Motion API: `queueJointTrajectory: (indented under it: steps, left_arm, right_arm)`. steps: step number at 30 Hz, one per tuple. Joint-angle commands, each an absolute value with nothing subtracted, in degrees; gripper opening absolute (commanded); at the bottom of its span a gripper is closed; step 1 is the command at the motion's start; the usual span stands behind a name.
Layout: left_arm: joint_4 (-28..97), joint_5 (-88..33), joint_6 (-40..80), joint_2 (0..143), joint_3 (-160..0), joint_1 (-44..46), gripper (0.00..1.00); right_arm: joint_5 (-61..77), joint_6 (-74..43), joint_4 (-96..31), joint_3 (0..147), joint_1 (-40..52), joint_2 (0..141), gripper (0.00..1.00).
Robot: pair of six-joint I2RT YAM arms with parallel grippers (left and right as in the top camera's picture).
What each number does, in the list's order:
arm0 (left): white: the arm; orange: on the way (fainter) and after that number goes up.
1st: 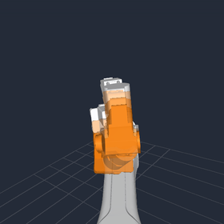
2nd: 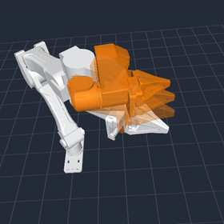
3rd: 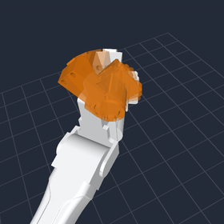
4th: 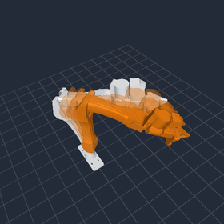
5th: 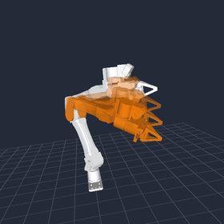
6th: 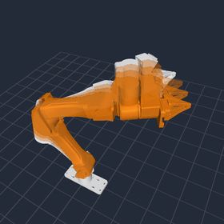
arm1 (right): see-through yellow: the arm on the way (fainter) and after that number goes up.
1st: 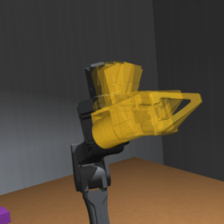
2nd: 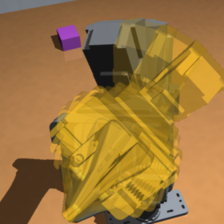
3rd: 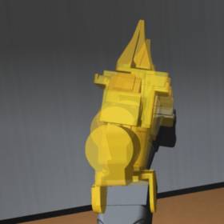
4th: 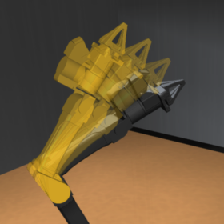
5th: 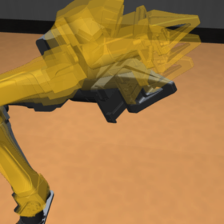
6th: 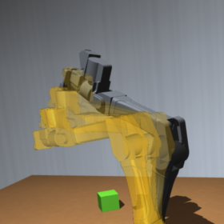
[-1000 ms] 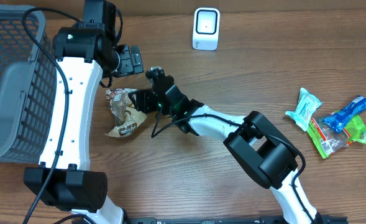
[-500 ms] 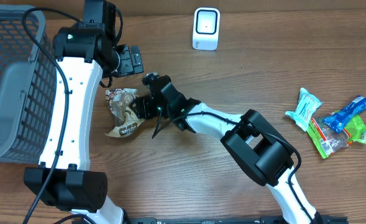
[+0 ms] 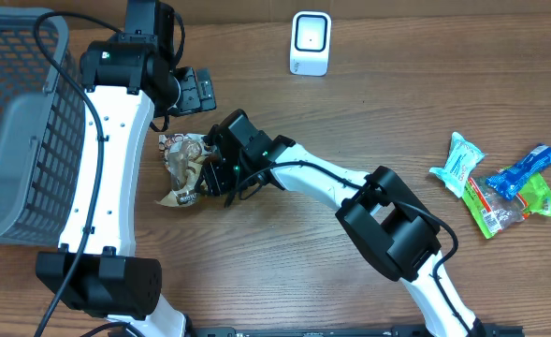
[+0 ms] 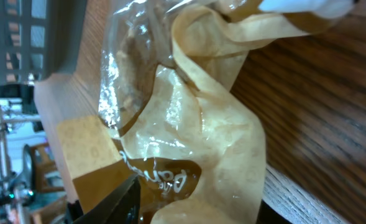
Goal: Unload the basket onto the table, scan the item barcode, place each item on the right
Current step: 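Drag the mushroom bag right toward the table centre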
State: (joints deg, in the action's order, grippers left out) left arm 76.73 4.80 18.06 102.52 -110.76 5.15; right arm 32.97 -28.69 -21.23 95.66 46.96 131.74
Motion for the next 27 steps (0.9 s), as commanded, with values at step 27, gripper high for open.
queueJointTrajectory:
  steps: [27]
  left_arm:
    - [76.64, 5.06, 18.24, 102.0, -111.7, 5.28, 1.0]
  right_arm:
    - [19.88, -7.68, -56.8, 96.84, 22.98, 119.5, 0.13]
